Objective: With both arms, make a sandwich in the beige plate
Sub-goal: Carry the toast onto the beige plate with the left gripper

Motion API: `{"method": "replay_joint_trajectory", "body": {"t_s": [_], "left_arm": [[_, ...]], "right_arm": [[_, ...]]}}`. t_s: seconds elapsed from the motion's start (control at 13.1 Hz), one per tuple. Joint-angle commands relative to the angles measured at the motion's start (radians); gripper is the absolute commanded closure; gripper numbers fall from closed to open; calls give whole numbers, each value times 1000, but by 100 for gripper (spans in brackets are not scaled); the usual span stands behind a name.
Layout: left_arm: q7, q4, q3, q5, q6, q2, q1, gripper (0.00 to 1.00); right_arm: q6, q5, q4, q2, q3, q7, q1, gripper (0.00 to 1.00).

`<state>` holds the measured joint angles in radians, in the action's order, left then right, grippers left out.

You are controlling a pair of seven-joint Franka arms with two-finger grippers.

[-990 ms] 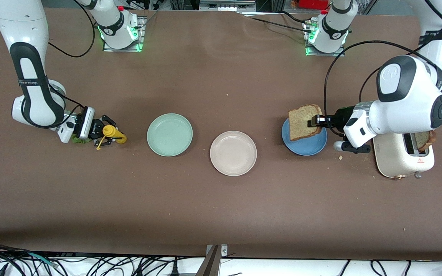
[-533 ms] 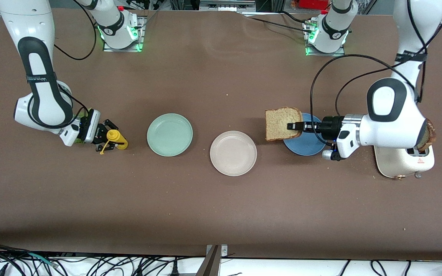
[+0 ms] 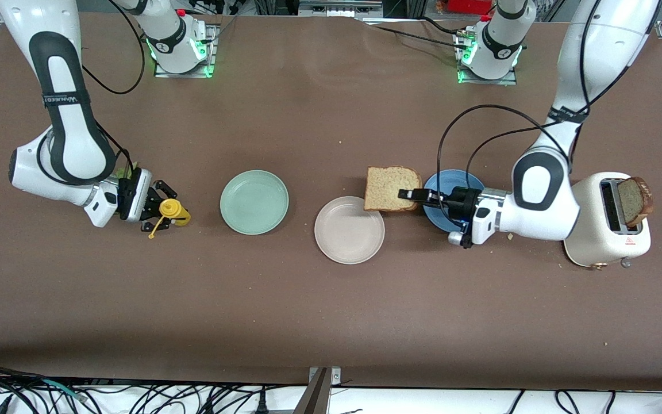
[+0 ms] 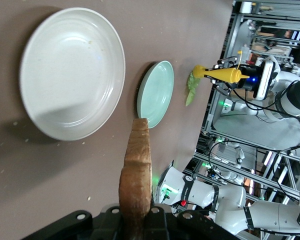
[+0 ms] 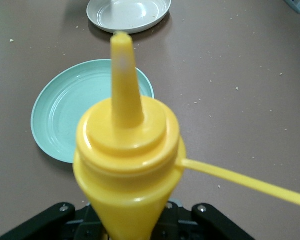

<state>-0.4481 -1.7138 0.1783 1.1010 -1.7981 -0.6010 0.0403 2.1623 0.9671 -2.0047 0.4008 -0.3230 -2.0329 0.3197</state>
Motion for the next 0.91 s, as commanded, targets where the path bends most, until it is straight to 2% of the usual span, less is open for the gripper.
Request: {"method": "replay_joint_trajectory", "body": {"t_s": [0.0, 0.15, 0.23, 0.46, 0.53, 0.69, 0.84], "left_arm": [[-136, 54, 1, 88, -58, -72, 39, 100], [-149, 89, 1, 141, -108, -114, 76, 100], [-149, 100, 1, 151, -115, -126, 82, 100], [-149, 160, 1, 206, -113, -198, 89, 100], [-149, 183, 1, 214, -115, -222, 95, 100], [-150, 198, 0, 214, -121, -250, 96, 100], [-176, 192, 0, 209, -180, -250, 102, 100]], "right_arm": [[-4, -65, 6, -36, 1, 83, 9, 96], [-1, -123, 27, -37, -1, 166, 39, 96], [-1, -180, 44, -39, -4, 227, 54, 95], [-1, -434, 96, -83, 1, 434, 79, 95], [-5, -493, 112, -85, 4, 495, 82, 95], [-6, -521, 119, -85, 12, 552, 102, 95], [-7, -586, 144, -85, 12, 615, 128, 95]]}}
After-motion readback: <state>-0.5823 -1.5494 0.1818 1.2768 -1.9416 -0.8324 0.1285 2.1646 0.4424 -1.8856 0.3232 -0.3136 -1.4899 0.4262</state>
